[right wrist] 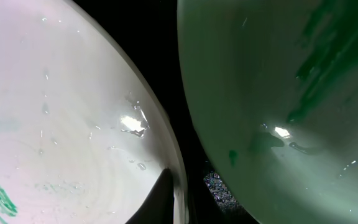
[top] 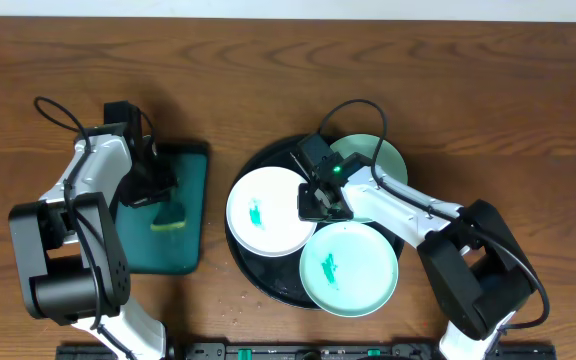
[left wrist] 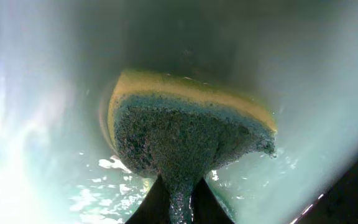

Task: Clean dirty plates on tray and stack at the side
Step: 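Grasp the green-yellow sponge in the basin with the left gripper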

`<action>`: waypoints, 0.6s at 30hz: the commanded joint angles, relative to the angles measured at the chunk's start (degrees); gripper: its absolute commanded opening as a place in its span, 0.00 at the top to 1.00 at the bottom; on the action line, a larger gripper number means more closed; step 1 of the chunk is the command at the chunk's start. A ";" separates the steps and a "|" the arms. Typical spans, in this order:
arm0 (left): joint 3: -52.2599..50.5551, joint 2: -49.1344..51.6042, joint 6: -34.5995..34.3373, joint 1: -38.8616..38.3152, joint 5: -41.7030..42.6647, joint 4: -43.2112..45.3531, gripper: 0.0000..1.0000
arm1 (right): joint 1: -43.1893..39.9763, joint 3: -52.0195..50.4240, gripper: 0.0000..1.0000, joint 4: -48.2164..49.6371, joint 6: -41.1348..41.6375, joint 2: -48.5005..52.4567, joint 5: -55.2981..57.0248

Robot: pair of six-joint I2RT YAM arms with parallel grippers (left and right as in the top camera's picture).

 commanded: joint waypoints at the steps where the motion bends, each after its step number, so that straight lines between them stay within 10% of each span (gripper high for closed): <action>1: -2.10 2.29 0.55 -0.37 7.48 -0.37 0.93 | 0.26 -0.17 0.96 -0.09 -1.16 1.36 -0.52; 18: -0.04 -19.85 0.31 -0.26 -0.98 -10.49 0.93 | 0.26 -0.17 0.96 -0.26 -1.16 1.36 -0.55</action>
